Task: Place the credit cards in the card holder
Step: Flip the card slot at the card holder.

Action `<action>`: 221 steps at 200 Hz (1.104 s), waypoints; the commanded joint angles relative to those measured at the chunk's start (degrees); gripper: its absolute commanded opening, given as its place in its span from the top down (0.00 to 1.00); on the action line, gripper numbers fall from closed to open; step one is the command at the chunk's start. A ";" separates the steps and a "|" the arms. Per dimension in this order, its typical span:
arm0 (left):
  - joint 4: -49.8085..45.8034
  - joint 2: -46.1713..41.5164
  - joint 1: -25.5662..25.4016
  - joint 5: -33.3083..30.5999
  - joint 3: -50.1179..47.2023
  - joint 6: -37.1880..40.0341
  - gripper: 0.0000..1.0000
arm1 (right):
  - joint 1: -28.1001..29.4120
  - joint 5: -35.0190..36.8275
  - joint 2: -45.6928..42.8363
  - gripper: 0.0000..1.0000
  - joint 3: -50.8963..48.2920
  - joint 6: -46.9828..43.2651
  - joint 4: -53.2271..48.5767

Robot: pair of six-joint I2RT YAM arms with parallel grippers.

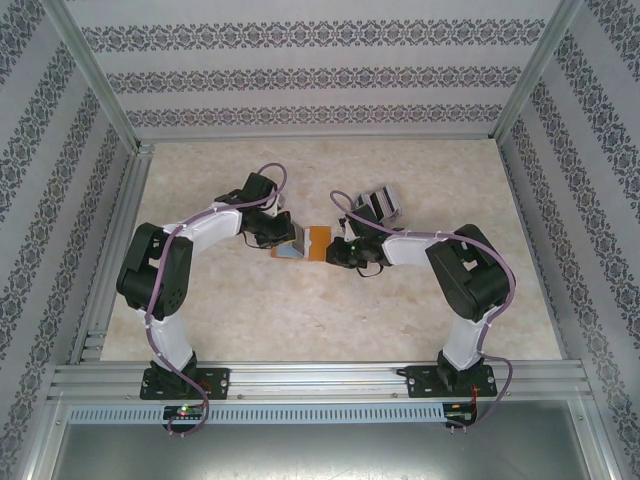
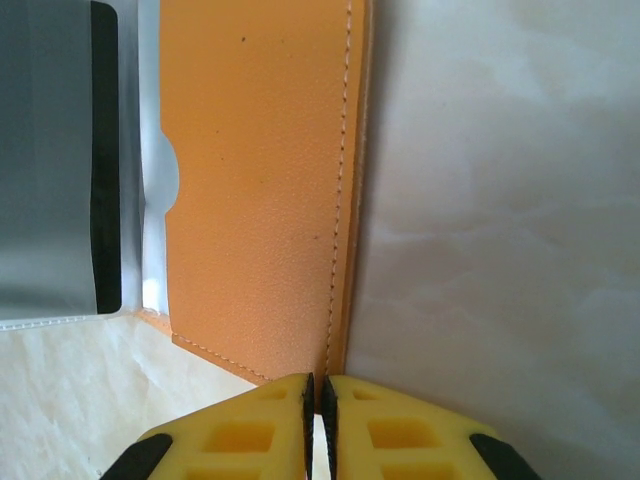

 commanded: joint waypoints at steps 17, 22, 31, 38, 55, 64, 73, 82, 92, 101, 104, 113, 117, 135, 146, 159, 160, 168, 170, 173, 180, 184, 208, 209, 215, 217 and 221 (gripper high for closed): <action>-2.98 0.42 -1.86 -0.32 2.44 0.59 0.86 | 0.38 0.94 2.32 0.84 -0.55 -0.31 -1.32; -3.10 0.60 -1.92 -0.30 2.64 0.59 0.86 | 0.39 0.95 2.34 0.84 -0.55 -0.32 -1.32; -3.25 1.02 -2.15 -0.42 3.06 0.68 0.82 | 0.41 0.86 2.30 0.84 -0.63 -0.27 -1.24; -3.30 1.22 -2.31 -0.42 3.25 0.68 0.79 | 0.37 0.90 2.34 0.84 -0.72 -0.19 -1.23; -3.21 1.52 -2.70 -0.42 3.60 0.59 0.76 | 0.37 0.77 2.34 0.84 -0.83 -0.05 -0.97; -3.21 1.77 -3.00 -0.30 3.86 0.51 0.73 | 0.40 0.77 2.43 0.84 -0.82 -0.01 -0.91; -3.05 1.90 -3.16 -0.42 4.03 0.51 0.71 | 0.47 0.78 2.43 0.83 -0.78 0.02 -0.82; -2.87 2.10 -3.41 -0.35 4.14 0.34 0.70 | 0.44 0.77 2.49 0.84 -0.72 0.04 -0.87; -2.68 2.33 -3.70 -0.24 4.39 0.24 0.69 | 0.49 0.77 2.58 0.84 -0.63 0.05 -0.86; -2.59 2.58 -4.00 -0.12 4.65 0.16 0.69 | 0.49 0.70 2.61 0.84 -0.63 0.12 -0.84; -2.51 2.72 -4.14 -0.11 4.73 0.15 0.69 | 0.50 0.69 2.69 0.84 -0.55 0.11 -0.89; -2.42 3.02 -4.41 -0.05 4.99 0.07 0.68 | 0.57 0.68 2.61 0.84 -0.63 0.10 -0.92; -2.41 3.14 -4.51 0.00 5.10 -0.01 0.68 | 0.53 0.68 2.61 0.84 -0.63 0.10 -0.92; -1.82 3.54 -4.89 0.20 5.27 -0.36 0.68 | 0.59 0.82 2.46 0.84 -0.87 0.13 -0.97; -1.71 3.80 -5.15 0.38 5.58 -0.45 0.68 | 0.57 0.73 2.52 0.84 -0.85 0.12 -0.91; -1.86 4.07 -5.39 0.39 5.94 -0.46 0.67 | 0.59 0.69 2.36 0.84 -0.98 0.28 -0.88; -1.87 4.08 -5.36 0.38 5.96 -0.46 0.67 | 0.59 0.68 2.31 0.84 -0.98 0.25 -0.88; -1.89 4.13 -5.43 0.41 6.15 -0.46 0.67 | 0.59 0.62 2.04 0.84 -1.07 0.30 -0.88; -1.87 4.16 -5.47 0.44 6.20 -0.46 0.67 | 0.55 0.60 1.90 0.84 -1.07 0.37 -0.88; -1.87 4.18 -5.51 0.45 6.31 -0.46 0.67 | 0.54 0.60 1.72 0.84 -1.14 0.34 -0.96; -1.97 4.24 -5.53 0.44 6.47 -0.38 0.67 | 0.50 0.43 1.12 0.84 -1.16 0.35 -1.27; -2.10 4.22 -5.51 0.37 6.58 -0.37 0.67 | 0.50 0.50 0.56 0.84 -1.16 0.27 -1.61; -2.48 4.32 -5.52 0.04 7.20 -0.11 0.67 | -0.15 1.54 -3.58 0.84 -1.69 -0.37 -3.91; -2.45 4.33 -5.56 0.03 7.30 -0.11 0.67 | -0.22 1.55 -3.82 0.84 -1.69 -0.43 -3.98; -2.40 4.27 -5.57 0.02 7.38 -0.02 0.67 | -0.52 1.72 -4.89 0.84 -1.86 -0.71 -4.62; -2.35 4.28 -5.52 0.04 7.45 -0.02 0.67 | -0.68 1.78 -5.26 0.84 -1.86 -0.85 -4.87; -2.29 4.32 -5.52 0.06 7.52 -0.02 0.67 | -0.93 1.82 -5.97 0.84 -1.88 -1.11 -5.36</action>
